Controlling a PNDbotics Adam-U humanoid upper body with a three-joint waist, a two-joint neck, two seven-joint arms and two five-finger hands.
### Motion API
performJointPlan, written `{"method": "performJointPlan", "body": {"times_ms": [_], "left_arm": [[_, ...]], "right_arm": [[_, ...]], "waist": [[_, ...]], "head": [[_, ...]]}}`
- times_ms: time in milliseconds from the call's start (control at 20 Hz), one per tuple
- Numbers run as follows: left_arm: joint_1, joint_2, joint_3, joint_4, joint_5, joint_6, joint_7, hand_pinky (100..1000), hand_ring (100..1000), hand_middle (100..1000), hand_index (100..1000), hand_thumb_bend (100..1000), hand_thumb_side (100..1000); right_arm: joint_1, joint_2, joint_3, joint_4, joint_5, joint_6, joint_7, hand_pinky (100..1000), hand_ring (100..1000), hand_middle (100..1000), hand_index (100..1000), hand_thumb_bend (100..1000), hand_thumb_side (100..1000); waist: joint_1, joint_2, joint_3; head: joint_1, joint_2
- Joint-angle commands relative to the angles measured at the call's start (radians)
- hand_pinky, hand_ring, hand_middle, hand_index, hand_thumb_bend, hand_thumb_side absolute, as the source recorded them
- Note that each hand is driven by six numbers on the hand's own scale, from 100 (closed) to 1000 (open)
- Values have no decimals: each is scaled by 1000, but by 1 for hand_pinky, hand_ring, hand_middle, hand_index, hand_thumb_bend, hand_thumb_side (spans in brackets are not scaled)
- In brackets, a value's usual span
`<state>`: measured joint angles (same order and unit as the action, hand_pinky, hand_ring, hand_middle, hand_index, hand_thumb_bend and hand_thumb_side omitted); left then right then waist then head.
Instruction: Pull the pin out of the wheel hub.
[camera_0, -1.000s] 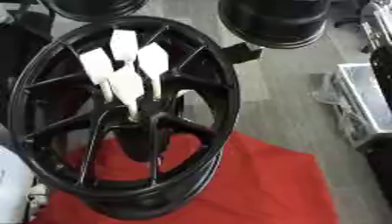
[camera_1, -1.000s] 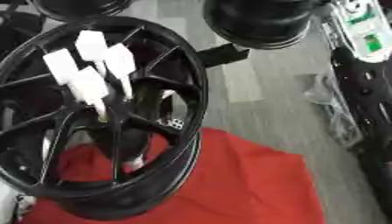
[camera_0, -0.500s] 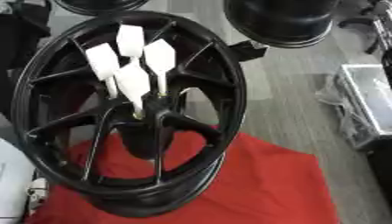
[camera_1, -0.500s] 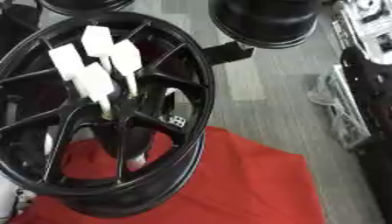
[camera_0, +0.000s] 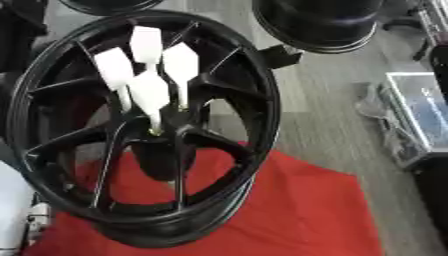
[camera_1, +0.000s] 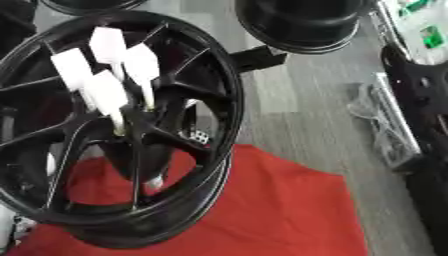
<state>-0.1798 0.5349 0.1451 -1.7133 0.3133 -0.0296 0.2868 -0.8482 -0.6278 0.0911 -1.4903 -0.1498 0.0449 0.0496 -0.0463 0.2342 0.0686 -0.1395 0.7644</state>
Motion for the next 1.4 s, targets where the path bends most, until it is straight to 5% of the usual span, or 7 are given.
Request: {"method": "performJointPlan", "body": {"times_ms": [50,350,700,900,1400], "left_arm": [[-2,20,14,-20,-3,3,1,846,861,927,957,799,645],[-1,29,13,-23,-2,3,-1,848,861,928,957,801,644],[0,43,13,-26,-4,4,-4,848,861,928,957,807,641],[-1,45,12,-27,-3,4,-4,849,861,929,957,810,638],[6,42,17,-27,-1,3,2,849,861,929,957,818,634]], "right_arm": [[-58,-55,33,-27,71,2,104,863,696,765,845,446,363],[-165,-103,109,-31,214,-68,415,865,732,766,839,471,351],[-240,-191,179,-43,229,-167,703,873,768,772,838,474,336],[-267,-188,206,-73,240,-175,759,859,750,771,843,476,344],[-371,-2,280,-14,283,-154,851,855,756,789,854,449,364]], "waist": [[1,-21,0],[-4,-22,2],[-16,-16,4],[-19,-13,4],[-15,-18,1]], "head": [[-11,6],[-9,6],[-5,6],[-2,6],[-10,6]]}}
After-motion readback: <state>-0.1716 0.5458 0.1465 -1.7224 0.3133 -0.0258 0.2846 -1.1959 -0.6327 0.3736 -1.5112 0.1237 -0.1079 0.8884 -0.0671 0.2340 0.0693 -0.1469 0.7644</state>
